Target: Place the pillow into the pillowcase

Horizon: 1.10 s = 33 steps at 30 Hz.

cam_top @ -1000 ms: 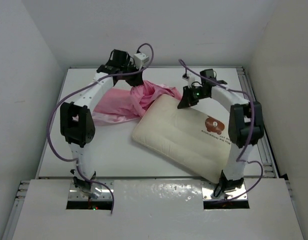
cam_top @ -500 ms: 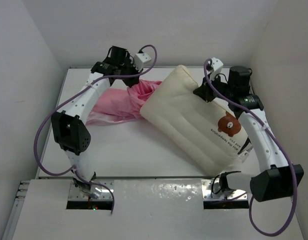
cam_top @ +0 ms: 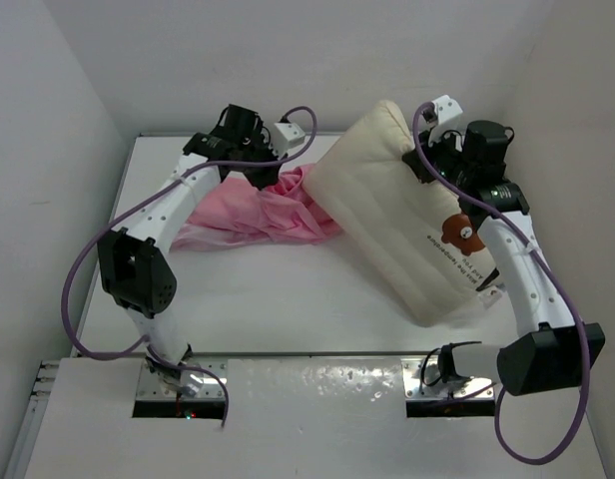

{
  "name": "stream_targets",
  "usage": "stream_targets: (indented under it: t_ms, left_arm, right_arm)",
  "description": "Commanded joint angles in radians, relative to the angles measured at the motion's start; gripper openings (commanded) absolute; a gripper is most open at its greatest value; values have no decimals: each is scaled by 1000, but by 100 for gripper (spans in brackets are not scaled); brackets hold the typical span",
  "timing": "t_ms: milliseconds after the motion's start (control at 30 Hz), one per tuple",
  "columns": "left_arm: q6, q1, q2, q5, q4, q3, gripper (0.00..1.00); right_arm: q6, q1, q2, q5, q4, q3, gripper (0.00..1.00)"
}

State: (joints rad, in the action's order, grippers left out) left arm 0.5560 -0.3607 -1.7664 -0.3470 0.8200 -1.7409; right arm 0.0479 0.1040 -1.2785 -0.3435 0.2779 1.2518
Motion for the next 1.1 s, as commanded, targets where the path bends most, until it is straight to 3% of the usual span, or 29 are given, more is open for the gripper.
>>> stream_targets:
  t_ms: [0, 267, 500, 700, 867, 1067]
  left_arm:
    - [4, -17, 51, -7, -8, 6, 0]
    - [-128, -32, -31, -52, -61, -126, 0]
    - [-180, -34, -74, -118, -99, -184, 0]
    - [-212, -27, -102, -6, -153, -213, 0]
    - [-122, -56, -122, -144, -65, -279, 0]
    - [-186, -70, -134, 3, -165, -239, 0]
  right_arm:
    - [-19, -3, 22, 8, -187, 69, 0]
    - [-128, 77, -54, -179, -273, -70, 0]
    - [-141, 191, -162, -163, -321, -157, 0]
    - [-120, 272, -219, -190, -253, -138, 0]
    - [-138, 299, -252, -183, -272, -125, 0]
    - [-132, 355, -274, -195, -316, -123, 0]
